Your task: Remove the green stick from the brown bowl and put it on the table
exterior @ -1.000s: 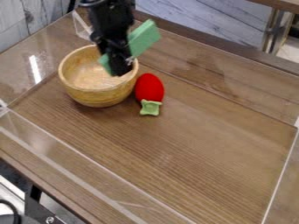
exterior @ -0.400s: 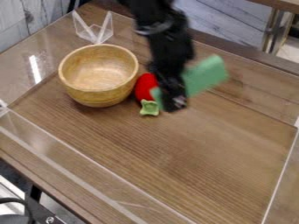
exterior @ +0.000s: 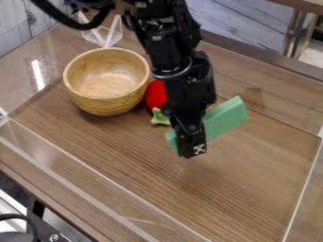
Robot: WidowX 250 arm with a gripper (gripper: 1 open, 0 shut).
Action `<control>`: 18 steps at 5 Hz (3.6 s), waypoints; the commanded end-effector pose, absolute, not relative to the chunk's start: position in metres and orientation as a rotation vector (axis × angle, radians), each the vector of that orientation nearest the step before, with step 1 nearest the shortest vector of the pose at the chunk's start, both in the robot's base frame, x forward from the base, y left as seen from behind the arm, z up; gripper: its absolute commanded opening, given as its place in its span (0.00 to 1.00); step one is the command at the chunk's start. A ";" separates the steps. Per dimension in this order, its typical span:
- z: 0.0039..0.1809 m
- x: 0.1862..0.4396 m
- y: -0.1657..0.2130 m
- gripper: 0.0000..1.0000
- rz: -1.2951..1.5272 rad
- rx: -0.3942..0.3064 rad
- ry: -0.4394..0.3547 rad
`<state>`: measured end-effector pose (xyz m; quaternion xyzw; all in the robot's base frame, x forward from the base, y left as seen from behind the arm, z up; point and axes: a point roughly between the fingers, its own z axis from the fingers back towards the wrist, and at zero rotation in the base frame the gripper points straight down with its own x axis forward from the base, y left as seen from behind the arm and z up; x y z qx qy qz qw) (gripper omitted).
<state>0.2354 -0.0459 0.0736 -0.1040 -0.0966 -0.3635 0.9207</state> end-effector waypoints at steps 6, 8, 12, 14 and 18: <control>0.097 0.258 -0.020 0.00 -0.553 -0.271 -0.191; 0.086 0.257 -0.027 0.00 -0.591 -0.293 -0.172; 0.071 0.263 -0.024 1.00 -0.480 -0.304 -0.173; 0.063 0.295 0.012 1.00 -0.445 -0.285 -0.188; 0.048 0.317 -0.039 1.00 -0.711 -0.314 -0.140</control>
